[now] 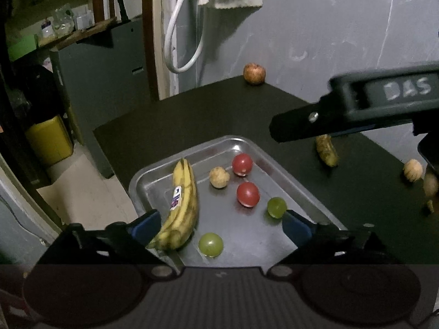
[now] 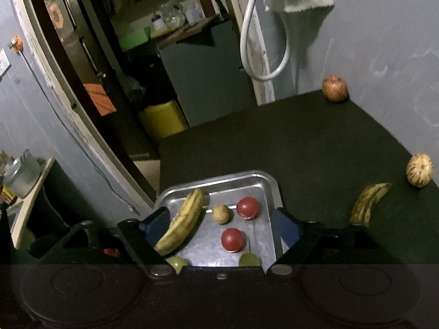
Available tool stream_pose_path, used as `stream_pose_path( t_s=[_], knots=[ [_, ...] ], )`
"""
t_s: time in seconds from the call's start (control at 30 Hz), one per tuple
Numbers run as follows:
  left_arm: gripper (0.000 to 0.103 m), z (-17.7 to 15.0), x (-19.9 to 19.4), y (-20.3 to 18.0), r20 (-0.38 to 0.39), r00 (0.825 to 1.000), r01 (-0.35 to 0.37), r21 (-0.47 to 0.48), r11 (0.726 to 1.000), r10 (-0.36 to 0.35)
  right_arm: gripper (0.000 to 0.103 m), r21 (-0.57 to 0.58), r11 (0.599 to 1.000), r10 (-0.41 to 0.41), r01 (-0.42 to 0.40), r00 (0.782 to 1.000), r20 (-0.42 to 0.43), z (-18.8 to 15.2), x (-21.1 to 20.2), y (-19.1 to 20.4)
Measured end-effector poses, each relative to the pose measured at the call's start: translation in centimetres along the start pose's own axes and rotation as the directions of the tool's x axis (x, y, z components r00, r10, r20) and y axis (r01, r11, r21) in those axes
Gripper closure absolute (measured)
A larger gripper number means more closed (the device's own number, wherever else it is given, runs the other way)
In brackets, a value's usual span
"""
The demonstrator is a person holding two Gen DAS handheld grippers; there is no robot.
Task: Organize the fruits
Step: 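Move both tools back over the remaining banana and striped fruits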
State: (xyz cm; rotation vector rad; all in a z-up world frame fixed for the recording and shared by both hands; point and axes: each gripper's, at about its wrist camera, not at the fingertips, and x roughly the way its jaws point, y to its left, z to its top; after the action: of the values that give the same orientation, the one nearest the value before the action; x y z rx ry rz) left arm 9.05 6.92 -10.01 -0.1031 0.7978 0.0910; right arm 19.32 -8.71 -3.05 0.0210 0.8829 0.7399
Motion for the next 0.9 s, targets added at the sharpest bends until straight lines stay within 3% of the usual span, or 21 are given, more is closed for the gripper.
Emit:
stream_pose_path(
  t_s=[0.53, 0.9],
  knots=[
    [0.001, 1.3, -4.0, -1.5, 0.071, 0.997, 0.018, 0.004, 1.000, -0.018, 0.002, 0.034, 0.999, 0.013, -0.019, 0.987, 0.158, -0.6, -8.5, 0.4],
    [0.001, 3.1, -5.8, -3.8, 0.117, 0.991, 0.052, 0.078, 0.996, -0.061, 0.001, 0.050, 0.999, -0.028, 0.016, 0.968, 0.251, -2.2, -14.1, -0.5]
  ],
)
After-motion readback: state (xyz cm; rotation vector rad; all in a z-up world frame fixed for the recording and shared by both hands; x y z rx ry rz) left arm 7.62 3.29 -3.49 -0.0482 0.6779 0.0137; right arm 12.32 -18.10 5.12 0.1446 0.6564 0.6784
